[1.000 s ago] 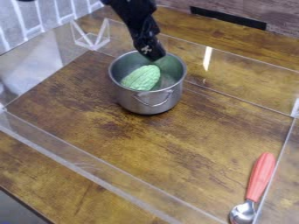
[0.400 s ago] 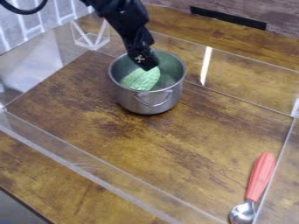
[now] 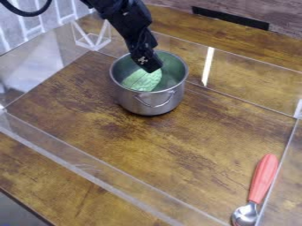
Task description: Put the green object in the silver pot
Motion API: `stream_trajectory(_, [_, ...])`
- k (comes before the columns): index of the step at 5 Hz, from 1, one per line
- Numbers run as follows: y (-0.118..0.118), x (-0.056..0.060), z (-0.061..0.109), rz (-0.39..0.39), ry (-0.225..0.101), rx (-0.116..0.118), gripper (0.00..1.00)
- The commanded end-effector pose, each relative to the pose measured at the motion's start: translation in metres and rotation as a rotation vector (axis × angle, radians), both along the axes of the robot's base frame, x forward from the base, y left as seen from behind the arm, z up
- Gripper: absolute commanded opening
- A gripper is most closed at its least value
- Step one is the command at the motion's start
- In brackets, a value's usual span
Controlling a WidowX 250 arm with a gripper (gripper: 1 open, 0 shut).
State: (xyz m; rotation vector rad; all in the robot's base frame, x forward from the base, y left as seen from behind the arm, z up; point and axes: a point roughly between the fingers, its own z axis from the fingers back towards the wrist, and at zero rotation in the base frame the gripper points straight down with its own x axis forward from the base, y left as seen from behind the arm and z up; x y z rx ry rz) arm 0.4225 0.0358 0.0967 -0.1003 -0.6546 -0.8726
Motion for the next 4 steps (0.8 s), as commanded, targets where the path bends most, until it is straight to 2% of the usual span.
stream_trajectory(1, [0.0069, 0.0087, 0.0223, 0.014, -0.051, 0.002, 1.00])
stream_trajectory(4, [0.0053, 0.0108, 0.0195, 0.015, -0.026, -0.027, 1.00])
